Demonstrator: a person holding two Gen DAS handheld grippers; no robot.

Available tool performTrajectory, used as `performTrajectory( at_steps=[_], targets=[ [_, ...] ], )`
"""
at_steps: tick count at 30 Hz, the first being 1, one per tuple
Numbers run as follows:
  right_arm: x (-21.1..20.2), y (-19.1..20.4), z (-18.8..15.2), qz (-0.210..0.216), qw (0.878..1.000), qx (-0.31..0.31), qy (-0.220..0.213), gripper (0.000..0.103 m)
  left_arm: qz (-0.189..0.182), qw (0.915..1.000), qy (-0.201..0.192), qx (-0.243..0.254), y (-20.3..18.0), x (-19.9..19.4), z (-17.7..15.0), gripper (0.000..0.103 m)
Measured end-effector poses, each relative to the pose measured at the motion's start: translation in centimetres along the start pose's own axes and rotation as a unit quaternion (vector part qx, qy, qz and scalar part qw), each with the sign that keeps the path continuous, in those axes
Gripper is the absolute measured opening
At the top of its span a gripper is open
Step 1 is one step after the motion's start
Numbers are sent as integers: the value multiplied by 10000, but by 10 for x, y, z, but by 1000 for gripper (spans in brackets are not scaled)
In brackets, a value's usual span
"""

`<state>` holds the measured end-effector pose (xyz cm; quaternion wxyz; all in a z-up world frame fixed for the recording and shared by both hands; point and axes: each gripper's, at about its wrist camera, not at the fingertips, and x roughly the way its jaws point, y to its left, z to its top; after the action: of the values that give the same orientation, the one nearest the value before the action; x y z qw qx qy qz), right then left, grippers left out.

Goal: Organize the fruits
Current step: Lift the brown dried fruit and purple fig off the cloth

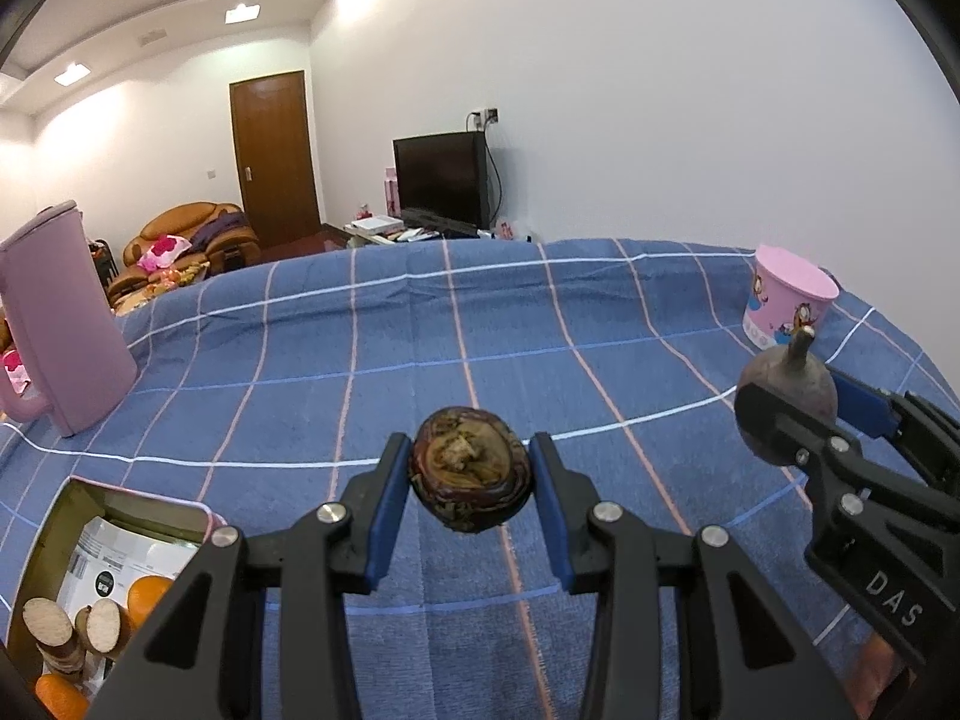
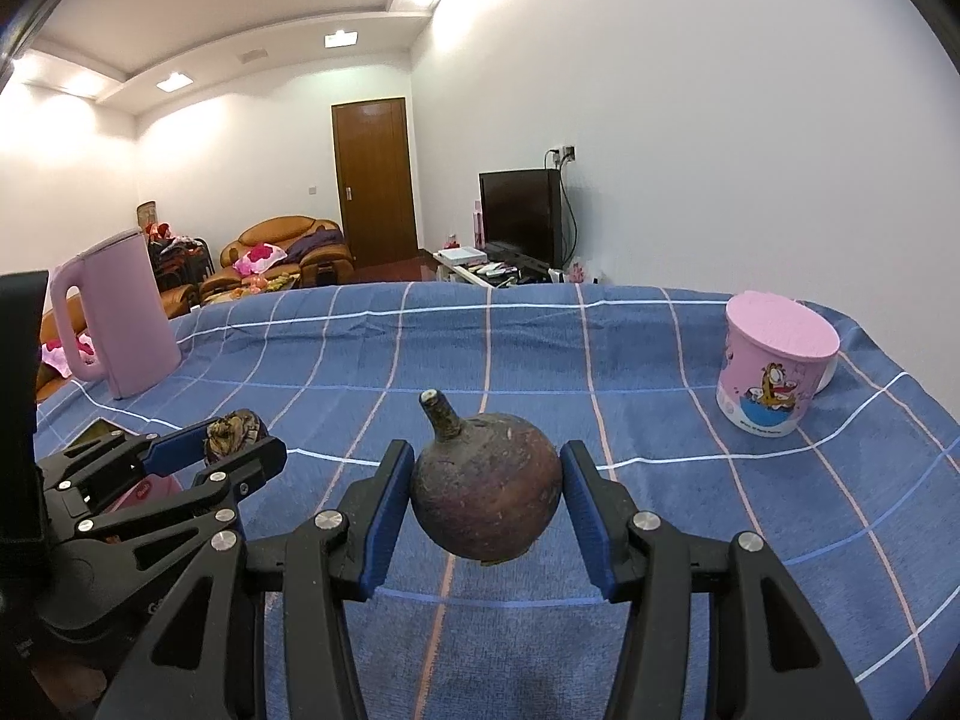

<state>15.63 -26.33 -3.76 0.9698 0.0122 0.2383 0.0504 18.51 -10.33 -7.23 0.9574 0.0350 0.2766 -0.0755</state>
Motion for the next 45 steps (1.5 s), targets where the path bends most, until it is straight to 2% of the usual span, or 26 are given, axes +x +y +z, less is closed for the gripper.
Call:
performTrajectory(
  at_steps=[45],
  targets=[
    [-28, 6, -3, -49, 9975, -112, -695, 52, 274, 9971, -709, -16, -1, -27, -4, 42]
  ],
)
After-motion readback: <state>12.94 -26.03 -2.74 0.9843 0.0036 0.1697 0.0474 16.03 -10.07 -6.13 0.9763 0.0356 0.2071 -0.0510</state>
